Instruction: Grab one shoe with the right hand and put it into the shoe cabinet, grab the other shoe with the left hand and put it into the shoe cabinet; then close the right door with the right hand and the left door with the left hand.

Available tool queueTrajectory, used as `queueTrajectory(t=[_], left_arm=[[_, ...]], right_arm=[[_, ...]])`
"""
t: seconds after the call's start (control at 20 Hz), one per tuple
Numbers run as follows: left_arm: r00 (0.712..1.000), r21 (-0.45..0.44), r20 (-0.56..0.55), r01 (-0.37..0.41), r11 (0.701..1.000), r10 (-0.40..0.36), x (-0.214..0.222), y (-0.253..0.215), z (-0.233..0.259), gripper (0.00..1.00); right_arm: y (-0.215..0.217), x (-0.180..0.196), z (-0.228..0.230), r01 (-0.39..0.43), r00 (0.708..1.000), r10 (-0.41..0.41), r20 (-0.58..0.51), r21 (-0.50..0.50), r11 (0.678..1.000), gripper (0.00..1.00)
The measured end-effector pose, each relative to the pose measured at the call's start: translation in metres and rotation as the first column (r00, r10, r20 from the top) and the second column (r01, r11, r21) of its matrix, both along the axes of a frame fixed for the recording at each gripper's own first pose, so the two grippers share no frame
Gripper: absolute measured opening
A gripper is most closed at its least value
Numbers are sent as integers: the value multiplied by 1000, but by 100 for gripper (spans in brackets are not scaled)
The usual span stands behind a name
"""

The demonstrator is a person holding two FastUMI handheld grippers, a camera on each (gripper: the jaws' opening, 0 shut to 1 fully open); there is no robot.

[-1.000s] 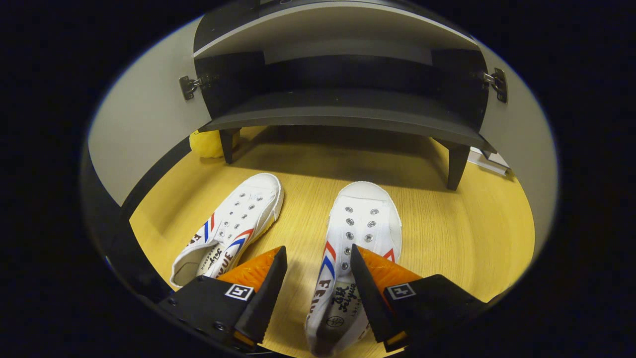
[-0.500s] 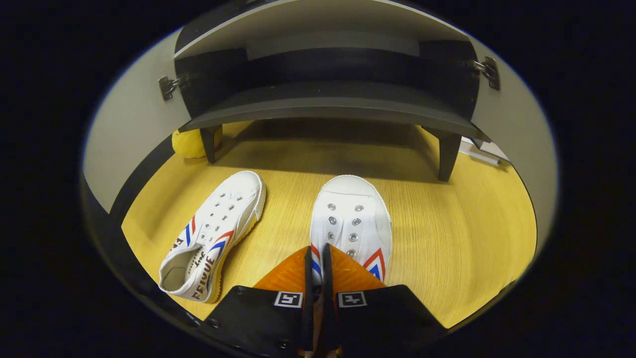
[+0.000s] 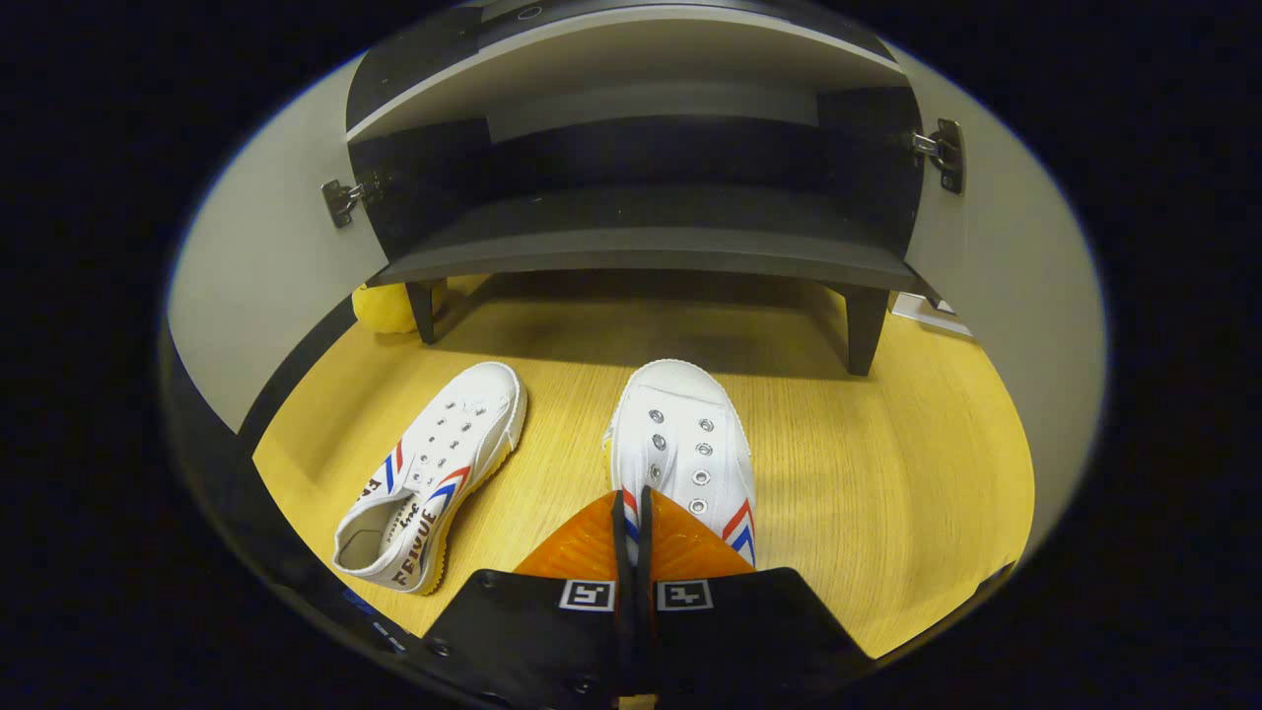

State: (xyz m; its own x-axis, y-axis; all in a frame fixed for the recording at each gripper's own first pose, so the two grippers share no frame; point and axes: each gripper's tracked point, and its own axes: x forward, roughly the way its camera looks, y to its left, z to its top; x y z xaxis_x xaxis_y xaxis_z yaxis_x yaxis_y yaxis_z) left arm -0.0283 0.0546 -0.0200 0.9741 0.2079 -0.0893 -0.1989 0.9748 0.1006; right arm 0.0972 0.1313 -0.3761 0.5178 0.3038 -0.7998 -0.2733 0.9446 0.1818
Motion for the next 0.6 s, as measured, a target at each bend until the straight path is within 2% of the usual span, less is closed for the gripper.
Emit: queueTrajectory(t=[0.1, 0.3, 0.35, 0.6], left_arm=[[1000, 1, 16, 22, 1000, -22, 1, -3, 2, 94], [998, -12, 17, 62, 998, -62, 15, -18, 2, 94], [997, -14, 19, 73, 997, -73, 20, -21, 1, 100], [990, -39, 29, 141, 989, -140, 45, -30, -6, 100]], right_arm=[[-2, 0, 10, 12, 1000, -12, -2, 28, 1000, 1], [-4, 4, 40, 22, 999, -24, 41, 57, 998, 1], [-3, 6, 49, 28, 998, -31, 49, 72, 997, 1], [-1, 16, 102, 55, 991, -71, 113, 139, 989, 1]])
